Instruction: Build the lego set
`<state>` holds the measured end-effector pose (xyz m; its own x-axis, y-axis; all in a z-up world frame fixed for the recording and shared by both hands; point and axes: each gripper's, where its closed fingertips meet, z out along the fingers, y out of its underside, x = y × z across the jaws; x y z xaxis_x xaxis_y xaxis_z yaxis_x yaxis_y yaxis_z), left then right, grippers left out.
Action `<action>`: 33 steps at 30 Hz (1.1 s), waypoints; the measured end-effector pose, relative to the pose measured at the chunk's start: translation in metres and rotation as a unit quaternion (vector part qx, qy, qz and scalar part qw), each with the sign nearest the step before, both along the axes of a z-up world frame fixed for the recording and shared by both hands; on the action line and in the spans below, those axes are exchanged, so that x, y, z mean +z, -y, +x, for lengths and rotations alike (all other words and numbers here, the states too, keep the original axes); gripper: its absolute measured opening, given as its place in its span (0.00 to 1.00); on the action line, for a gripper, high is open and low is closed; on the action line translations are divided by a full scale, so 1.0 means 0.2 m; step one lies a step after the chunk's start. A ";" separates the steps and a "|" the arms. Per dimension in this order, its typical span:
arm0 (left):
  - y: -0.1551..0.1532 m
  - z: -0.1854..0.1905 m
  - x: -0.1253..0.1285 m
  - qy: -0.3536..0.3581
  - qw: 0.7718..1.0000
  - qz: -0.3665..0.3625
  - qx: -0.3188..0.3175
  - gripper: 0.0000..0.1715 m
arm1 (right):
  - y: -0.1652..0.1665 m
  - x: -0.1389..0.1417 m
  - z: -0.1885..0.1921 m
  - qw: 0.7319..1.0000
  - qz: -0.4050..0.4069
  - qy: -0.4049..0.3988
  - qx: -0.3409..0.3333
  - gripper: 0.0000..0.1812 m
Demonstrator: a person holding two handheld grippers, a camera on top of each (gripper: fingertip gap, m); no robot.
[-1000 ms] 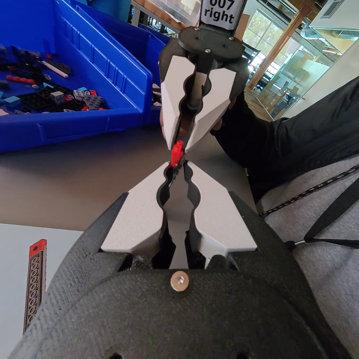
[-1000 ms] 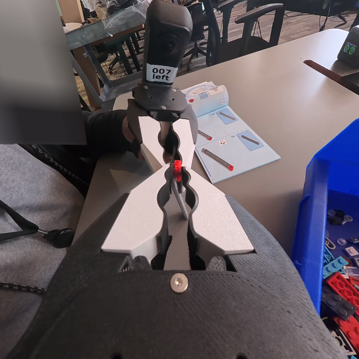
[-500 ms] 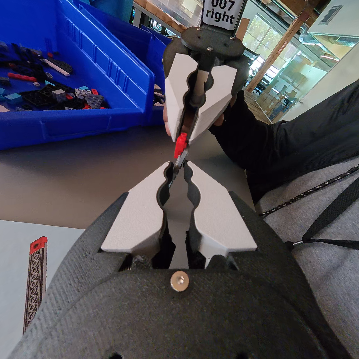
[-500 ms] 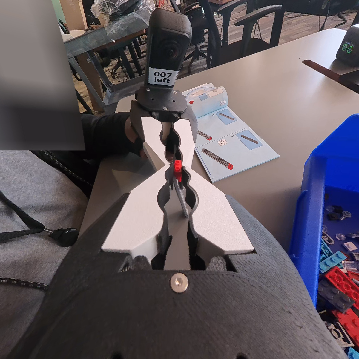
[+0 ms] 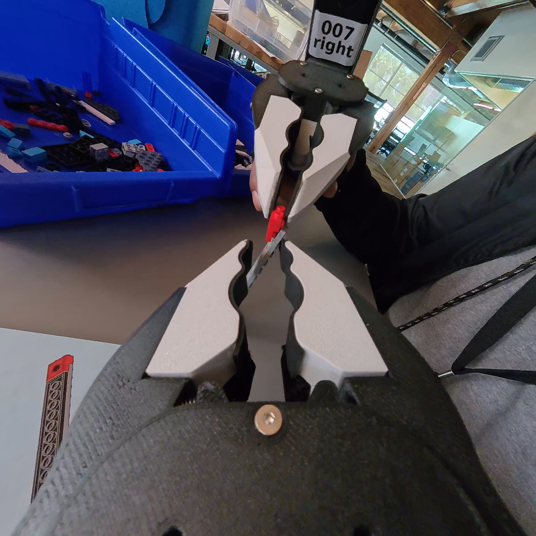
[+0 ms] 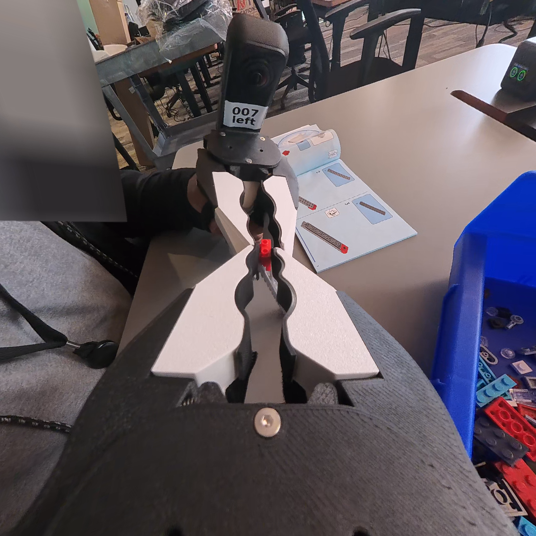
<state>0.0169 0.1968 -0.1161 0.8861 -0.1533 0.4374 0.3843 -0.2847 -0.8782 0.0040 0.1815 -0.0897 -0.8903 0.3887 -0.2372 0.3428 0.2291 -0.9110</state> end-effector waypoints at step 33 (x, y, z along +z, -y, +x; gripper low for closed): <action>0.00 0.00 0.02 0.033 0.999 0.029 -0.005 0.07 | -0.01 0.01 -0.01 1.000 -0.008 -0.001 -0.005 0.06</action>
